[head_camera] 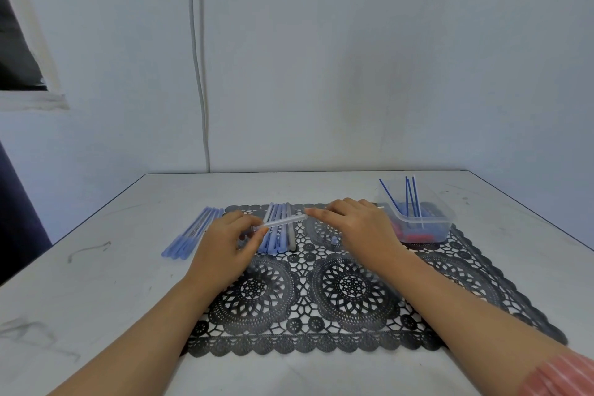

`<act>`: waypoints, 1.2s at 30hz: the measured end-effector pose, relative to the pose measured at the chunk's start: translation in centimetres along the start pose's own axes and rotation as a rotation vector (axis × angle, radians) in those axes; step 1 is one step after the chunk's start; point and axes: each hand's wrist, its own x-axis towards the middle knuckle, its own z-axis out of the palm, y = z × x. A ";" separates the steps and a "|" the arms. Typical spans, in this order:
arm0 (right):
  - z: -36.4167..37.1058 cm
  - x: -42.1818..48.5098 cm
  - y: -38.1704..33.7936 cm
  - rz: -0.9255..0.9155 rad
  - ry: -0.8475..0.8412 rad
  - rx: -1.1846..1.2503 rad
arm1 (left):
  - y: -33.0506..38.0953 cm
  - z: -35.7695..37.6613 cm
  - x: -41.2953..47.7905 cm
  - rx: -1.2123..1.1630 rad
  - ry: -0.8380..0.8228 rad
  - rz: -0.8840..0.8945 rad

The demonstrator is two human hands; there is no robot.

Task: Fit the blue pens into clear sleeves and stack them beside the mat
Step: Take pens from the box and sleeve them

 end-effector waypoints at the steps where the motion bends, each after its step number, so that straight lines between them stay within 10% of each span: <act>1: 0.0 0.0 0.0 0.002 -0.001 -0.004 | 0.0 0.0 0.0 0.002 -0.001 0.000; 36: -0.5 0.3 -0.6 0.175 0.103 -0.046 | 0.1 -0.1 0.0 -0.028 -0.007 0.002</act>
